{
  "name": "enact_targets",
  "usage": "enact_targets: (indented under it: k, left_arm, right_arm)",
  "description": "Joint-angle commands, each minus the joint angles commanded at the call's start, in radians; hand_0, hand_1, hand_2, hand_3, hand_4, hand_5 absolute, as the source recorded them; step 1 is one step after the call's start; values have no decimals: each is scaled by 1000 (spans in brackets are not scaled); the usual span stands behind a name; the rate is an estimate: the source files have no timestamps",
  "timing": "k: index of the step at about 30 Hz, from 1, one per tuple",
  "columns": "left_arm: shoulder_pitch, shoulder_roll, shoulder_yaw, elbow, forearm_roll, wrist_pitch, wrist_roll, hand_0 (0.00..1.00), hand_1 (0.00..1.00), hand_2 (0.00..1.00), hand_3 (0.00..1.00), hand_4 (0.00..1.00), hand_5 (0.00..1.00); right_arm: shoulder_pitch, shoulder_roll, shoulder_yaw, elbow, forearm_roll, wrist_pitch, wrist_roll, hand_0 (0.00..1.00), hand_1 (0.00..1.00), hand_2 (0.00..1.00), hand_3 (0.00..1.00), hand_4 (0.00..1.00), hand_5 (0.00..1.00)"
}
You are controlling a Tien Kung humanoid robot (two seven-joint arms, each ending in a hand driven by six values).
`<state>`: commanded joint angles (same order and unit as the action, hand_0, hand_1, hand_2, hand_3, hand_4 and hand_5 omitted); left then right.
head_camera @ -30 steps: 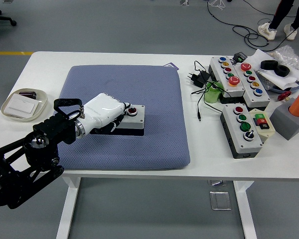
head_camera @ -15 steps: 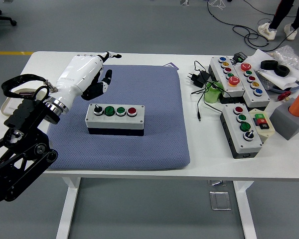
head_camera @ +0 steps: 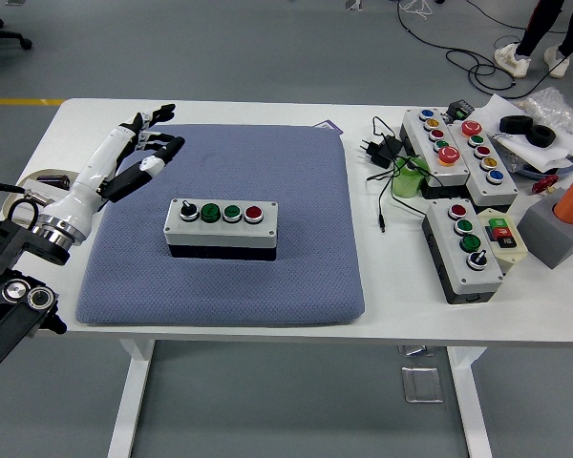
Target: Pick up the button,place it on the desk,press the button,press the button
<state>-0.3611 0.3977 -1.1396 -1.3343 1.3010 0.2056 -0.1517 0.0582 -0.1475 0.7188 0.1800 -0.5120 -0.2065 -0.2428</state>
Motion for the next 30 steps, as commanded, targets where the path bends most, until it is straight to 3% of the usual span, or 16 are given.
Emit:
enact_targets:
  k: [10,19,30]
  left_arm:
    - [120,12,-138,11,-401,-6,-14,675,749,830,840,715,998]
    - [217,6,-214,-29,-360,-51,7,677,749,831,839,700,998]
    - [248,-16,-238,-33,-356,-56,7,677,750,827,838,688,998]
  right_arm:
    - [6,-2,-2,0,6,-1,4,627,477,539,582,280,22]
    - [8,-2,-15,0,14,-1,3,627,477,539,582,279,22]
    - [4,-1,-29,0,5,-2,-1,627,477,539,582,279,22]
